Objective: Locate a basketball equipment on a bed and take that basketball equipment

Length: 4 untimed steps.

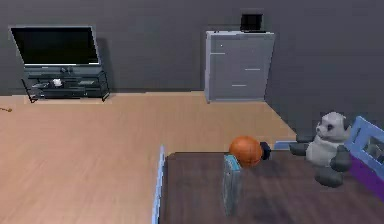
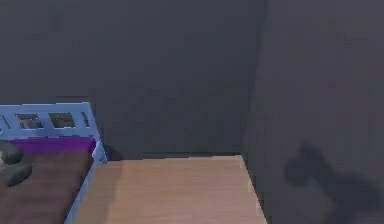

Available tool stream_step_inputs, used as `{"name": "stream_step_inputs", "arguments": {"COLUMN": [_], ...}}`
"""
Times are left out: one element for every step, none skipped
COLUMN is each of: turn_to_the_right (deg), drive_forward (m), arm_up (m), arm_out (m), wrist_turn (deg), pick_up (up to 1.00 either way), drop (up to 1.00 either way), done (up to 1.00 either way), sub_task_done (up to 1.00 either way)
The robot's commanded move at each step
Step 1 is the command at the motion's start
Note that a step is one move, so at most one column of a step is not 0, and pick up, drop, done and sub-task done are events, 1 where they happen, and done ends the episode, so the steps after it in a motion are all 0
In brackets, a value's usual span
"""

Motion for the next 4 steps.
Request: {"name": "stream_step_inputs", "arguments": {"turn_to_the_right": [-45.0, -24.0, 27.0, 0.0], "drive_forward": [0.0, 0.0, 0.0, 0.65], "arm_up": [0.0, 0.0, 0.0, 0.0], "arm_out": [0.0, 0.0, 0.0, 0.0], "wrist_turn": [0.0, 0.0, 0.0, 0.0], "pick_up": [0.0, 0.0, 0.0, 0.0], "drop": [0.0, 0.0, 0.0, 0.0], "done": [0.0, 0.0, 0.0, 0.0], "sub_task_done": [0.0, 0.0, 0.0, 0.0]}}
